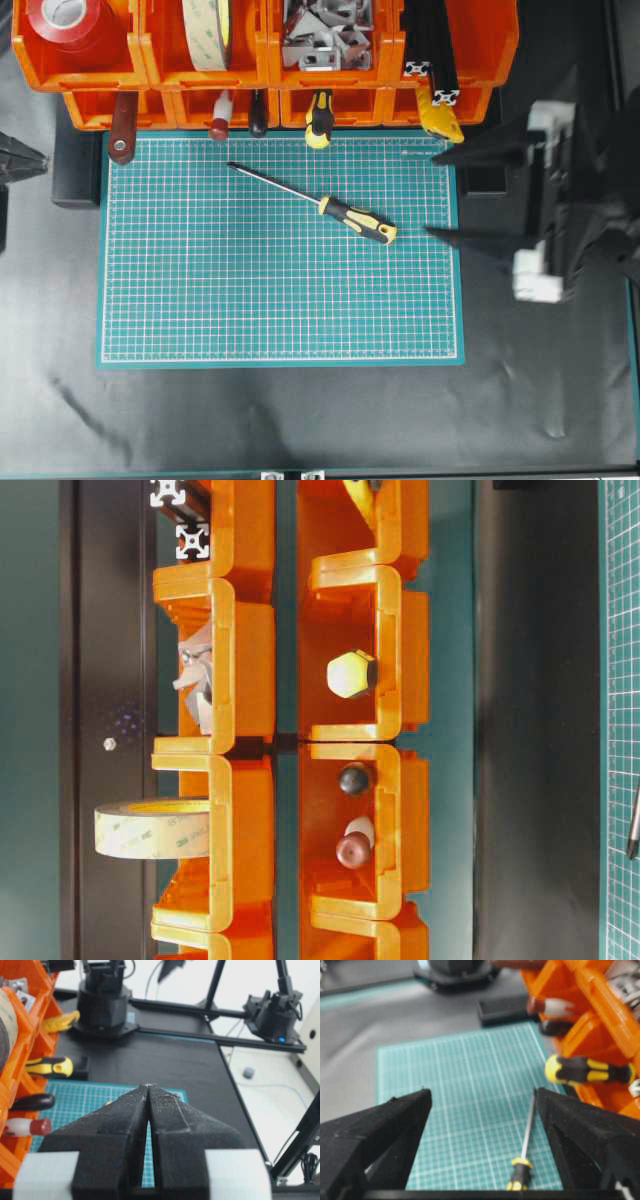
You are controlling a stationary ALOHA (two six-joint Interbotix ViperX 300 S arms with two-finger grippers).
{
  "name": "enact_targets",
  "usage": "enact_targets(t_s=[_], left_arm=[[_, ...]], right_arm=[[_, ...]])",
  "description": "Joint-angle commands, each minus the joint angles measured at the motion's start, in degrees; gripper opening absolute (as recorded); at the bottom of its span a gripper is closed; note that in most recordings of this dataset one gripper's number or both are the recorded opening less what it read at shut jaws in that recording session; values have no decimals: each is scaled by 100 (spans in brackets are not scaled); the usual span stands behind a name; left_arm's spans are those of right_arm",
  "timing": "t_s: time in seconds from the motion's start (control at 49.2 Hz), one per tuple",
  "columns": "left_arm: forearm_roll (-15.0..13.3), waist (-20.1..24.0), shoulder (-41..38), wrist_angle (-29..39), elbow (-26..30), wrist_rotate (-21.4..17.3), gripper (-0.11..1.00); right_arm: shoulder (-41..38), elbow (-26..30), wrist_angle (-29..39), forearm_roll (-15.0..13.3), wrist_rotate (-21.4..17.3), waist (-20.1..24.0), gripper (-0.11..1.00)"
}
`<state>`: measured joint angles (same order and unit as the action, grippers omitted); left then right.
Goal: Pick screwdriver from container rack with right arm.
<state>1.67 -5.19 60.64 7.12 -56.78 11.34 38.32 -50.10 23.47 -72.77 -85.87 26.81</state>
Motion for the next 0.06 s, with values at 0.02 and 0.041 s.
enact_targets(t_s=[0.02,0.041], left_arm=[[18,-9,-18,-53,167,-18,0],[18,-9,-18,-44,167,-18,0]], right_arm=[[448,-132,-290,-53,9,-53,80],[519,-176,-290,-53,9,-53,80]])
